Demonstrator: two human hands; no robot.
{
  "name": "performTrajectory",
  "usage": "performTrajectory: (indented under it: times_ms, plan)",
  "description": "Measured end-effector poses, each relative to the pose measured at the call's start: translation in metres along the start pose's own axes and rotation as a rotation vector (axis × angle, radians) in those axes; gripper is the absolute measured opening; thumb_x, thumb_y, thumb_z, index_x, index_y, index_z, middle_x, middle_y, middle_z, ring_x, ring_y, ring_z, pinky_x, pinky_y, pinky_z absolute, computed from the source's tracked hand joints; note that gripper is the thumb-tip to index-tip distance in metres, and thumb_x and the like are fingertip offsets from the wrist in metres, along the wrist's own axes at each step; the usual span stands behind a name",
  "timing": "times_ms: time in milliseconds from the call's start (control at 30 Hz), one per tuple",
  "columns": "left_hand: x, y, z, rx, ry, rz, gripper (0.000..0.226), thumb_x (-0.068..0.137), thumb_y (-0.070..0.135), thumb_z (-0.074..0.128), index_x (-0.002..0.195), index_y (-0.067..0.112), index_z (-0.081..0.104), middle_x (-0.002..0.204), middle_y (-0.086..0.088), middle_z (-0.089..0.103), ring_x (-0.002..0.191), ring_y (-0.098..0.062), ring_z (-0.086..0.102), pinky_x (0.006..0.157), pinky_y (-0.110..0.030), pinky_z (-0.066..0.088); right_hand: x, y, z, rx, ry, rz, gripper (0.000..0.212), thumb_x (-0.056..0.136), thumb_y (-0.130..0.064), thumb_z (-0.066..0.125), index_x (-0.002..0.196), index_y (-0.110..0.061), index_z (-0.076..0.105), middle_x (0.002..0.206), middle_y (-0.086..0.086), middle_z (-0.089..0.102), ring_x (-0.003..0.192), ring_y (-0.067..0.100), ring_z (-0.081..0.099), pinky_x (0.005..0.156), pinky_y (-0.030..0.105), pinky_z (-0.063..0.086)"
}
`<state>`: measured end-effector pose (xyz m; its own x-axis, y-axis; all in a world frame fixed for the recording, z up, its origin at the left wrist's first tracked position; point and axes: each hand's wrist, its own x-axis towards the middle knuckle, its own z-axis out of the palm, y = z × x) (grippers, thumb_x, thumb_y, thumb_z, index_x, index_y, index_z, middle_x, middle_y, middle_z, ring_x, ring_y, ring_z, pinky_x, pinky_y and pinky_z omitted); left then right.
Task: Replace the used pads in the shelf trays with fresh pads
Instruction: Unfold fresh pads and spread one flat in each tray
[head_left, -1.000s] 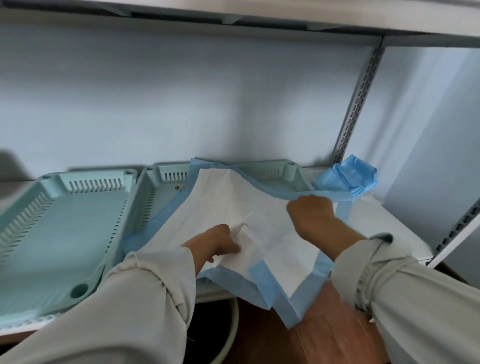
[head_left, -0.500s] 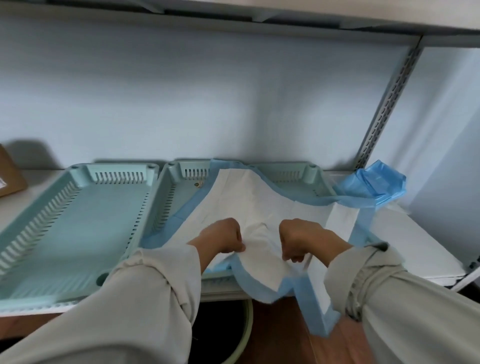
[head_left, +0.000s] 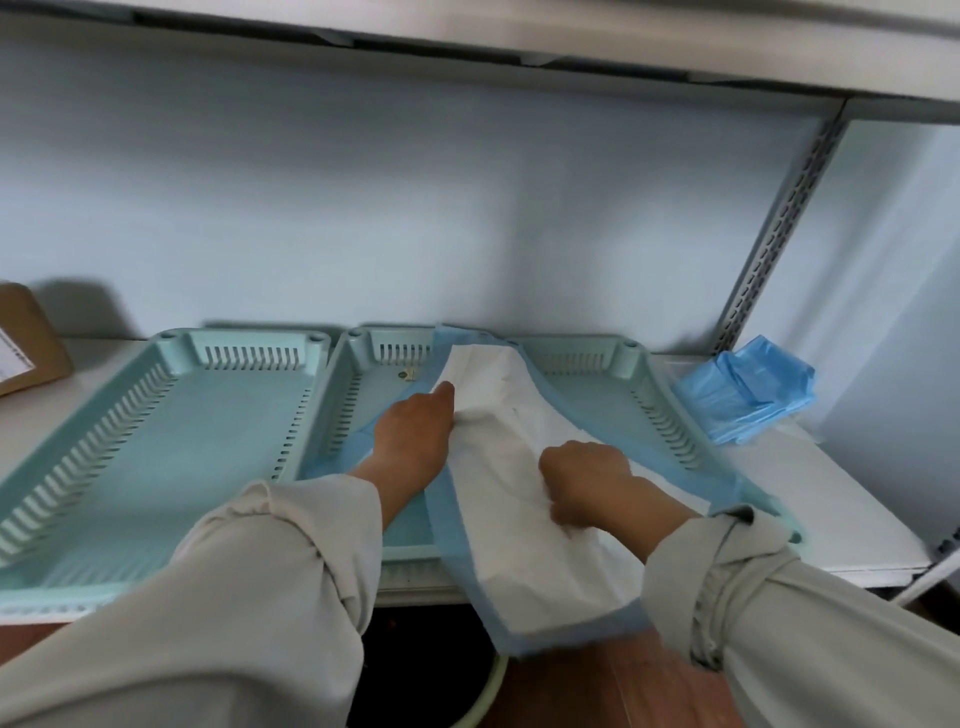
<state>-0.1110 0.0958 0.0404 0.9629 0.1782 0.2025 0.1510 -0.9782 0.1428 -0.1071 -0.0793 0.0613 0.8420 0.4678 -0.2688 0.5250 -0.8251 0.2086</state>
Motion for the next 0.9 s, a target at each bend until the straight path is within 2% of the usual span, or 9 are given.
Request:
performTrajectory:
  times_ms: [67, 167, 267, 367, 433, 500, 667, 767, 900]
  plan:
    - [0.006, -0.006, -0.006, 0.0, 0.007, -0.005, 0.016, 0.096, 0.012, 0.042, 0.112, 0.011, 0.048, 0.108, -0.012, 0.064, 0.098, -0.033, 0.062, 0.075, -0.038, 0.045, -0.001, -0.016, -0.006, 0.317, -0.207, -0.102, 0.02, 0.086, -0.023, 0.064, 0.094, -0.005, 0.063, 0.075, 0.003, 0.059, 0.072, 0.02, 0.063, 0.07, 0.03, 0.051]
    - [0.011, -0.02, -0.016, 0.11, -0.18, -0.02, 0.024, 0.092, 0.009, 0.045, 0.114, 0.012, 0.053, 0.115, -0.01, 0.061, 0.105, -0.029, 0.06, 0.086, -0.038, 0.048, 0.002, -0.035, -0.014, 0.671, -0.545, -0.209, 0.027, 0.09, -0.034, 0.063, 0.085, -0.009, 0.067, 0.073, 0.002, 0.067, 0.063, 0.013, 0.064, 0.072, 0.027, 0.054]
    - [0.009, -0.028, -0.02, 0.173, -0.322, -0.042, 0.025, 0.091, 0.009, 0.045, 0.114, 0.014, 0.053, 0.118, -0.008, 0.059, 0.107, -0.026, 0.058, 0.089, -0.035, 0.047, 0.019, -0.022, -0.013, 0.733, -0.188, -0.027, 0.027, 0.092, -0.033, 0.058, 0.082, -0.01, 0.066, 0.075, 0.002, 0.068, 0.064, 0.014, 0.064, 0.068, 0.027, 0.054]
    - [0.007, -0.029, -0.015, 0.114, -0.354, -0.041, 0.034, 0.09, 0.008, 0.042, 0.121, 0.016, 0.052, 0.124, -0.006, 0.057, 0.111, -0.025, 0.056, 0.093, -0.035, 0.046, 0.035, -0.003, -0.003, 0.575, 0.247, 0.17, 0.021, 0.09, -0.018, 0.053, 0.11, -0.018, 0.061, 0.109, 0.003, 0.064, 0.1, 0.022, 0.062, 0.081, 0.033, 0.05]
    - [0.006, -0.024, -0.012, 0.049, -0.387, -0.012, 0.041, 0.088, 0.007, 0.041, 0.127, 0.019, 0.051, 0.13, -0.004, 0.055, 0.117, -0.025, 0.053, 0.098, -0.036, 0.045, 0.043, 0.005, 0.009, 0.443, 0.186, 0.143, 0.053, 0.089, -0.01, 0.051, 0.138, -0.026, 0.039, 0.139, 0.005, 0.043, 0.127, 0.025, 0.043, 0.097, 0.036, 0.041]
    - [0.007, -0.015, -0.01, -0.012, -0.462, 0.029, 0.046, 0.088, 0.008, 0.041, 0.131, 0.021, 0.049, 0.136, -0.003, 0.05, 0.124, -0.023, 0.048, 0.101, -0.035, 0.042, 0.049, 0.008, 0.017, 0.36, 0.116, 0.089, 0.067, 0.089, -0.011, 0.052, 0.148, -0.028, 0.024, 0.155, 0.003, 0.021, 0.141, 0.025, 0.024, 0.11, 0.039, 0.031]
    - [0.008, -0.001, -0.004, -0.118, -0.539, 0.078, 0.041, 0.09, 0.031, 0.057, 0.13, 0.022, 0.053, 0.136, 0.002, 0.051, 0.126, -0.018, 0.048, 0.107, -0.034, 0.038, 0.058, 0.01, 0.021, 0.34, 0.253, 0.099, 0.029, 0.089, -0.014, 0.052, 0.114, -0.026, 0.061, 0.126, 0.001, 0.056, 0.117, 0.022, 0.052, 0.093, 0.032, 0.041]
    - [0.009, 0.0, -0.002, -0.128, -0.542, 0.069, 0.05, 0.085, 0.047, 0.062, 0.126, 0.019, 0.057, 0.13, 0.001, 0.054, 0.121, -0.018, 0.051, 0.104, -0.033, 0.039, 0.056, 0.006, 0.015, 0.364, 0.335, 0.069, 0.02, 0.088, -0.02, 0.053, 0.105, -0.027, 0.063, 0.113, -0.001, 0.062, 0.108, 0.02, 0.055, 0.086, 0.03, 0.041]
    - [0.012, 0.0, -0.007, -0.087, -0.511, 0.068, 0.041, 0.085, 0.037, 0.066, 0.118, 0.013, 0.064, 0.12, -0.003, 0.062, 0.11, -0.022, 0.059, 0.093, -0.034, 0.047, 0.049, 0.009, 0.003, 0.397, 0.434, 0.044, 0.019, 0.088, -0.026, 0.055, 0.106, -0.025, 0.062, 0.106, -0.001, 0.064, 0.104, 0.018, 0.054, 0.079, 0.029, 0.038]
